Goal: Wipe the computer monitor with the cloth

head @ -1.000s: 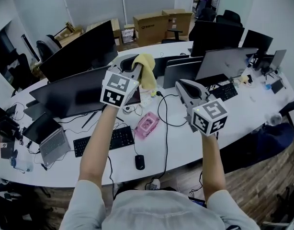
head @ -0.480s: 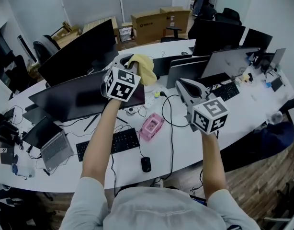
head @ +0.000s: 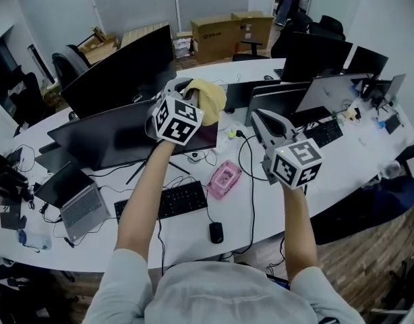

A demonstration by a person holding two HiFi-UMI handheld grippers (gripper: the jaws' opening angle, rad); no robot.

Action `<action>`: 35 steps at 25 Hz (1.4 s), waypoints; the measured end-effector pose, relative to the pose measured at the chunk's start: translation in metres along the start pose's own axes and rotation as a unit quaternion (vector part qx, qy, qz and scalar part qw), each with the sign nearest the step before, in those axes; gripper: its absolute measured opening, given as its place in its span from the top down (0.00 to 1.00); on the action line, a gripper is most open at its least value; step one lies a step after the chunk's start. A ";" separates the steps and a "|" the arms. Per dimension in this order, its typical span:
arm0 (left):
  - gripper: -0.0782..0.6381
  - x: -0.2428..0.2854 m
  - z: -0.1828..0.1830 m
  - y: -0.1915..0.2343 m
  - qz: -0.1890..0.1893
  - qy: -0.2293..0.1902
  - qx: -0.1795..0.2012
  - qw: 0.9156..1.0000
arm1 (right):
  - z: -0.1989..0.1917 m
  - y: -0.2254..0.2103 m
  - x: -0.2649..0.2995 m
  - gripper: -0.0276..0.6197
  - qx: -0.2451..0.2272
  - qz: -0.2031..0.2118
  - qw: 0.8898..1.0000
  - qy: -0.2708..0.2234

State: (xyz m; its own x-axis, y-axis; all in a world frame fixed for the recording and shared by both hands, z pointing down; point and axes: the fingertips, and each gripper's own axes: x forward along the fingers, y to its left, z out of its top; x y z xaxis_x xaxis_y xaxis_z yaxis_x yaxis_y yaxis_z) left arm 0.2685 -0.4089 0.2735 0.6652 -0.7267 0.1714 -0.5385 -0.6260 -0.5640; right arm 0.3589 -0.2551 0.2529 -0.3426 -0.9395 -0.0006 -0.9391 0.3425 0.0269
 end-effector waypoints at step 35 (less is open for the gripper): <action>0.83 -0.123 -0.120 0.133 0.057 0.065 0.048 0.995 | -0.001 0.147 0.101 0.91 -0.076 0.020 0.996 0.038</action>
State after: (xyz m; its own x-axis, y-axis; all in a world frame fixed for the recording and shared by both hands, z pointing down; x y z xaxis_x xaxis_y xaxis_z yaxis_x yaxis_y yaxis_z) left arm 0.0528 -0.4365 0.2745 0.5258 -0.8263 0.2019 -0.5513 -0.5118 -0.6589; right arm 0.1865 -0.2995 0.2582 -0.3717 -0.9250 0.0789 -0.9079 0.3800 0.1772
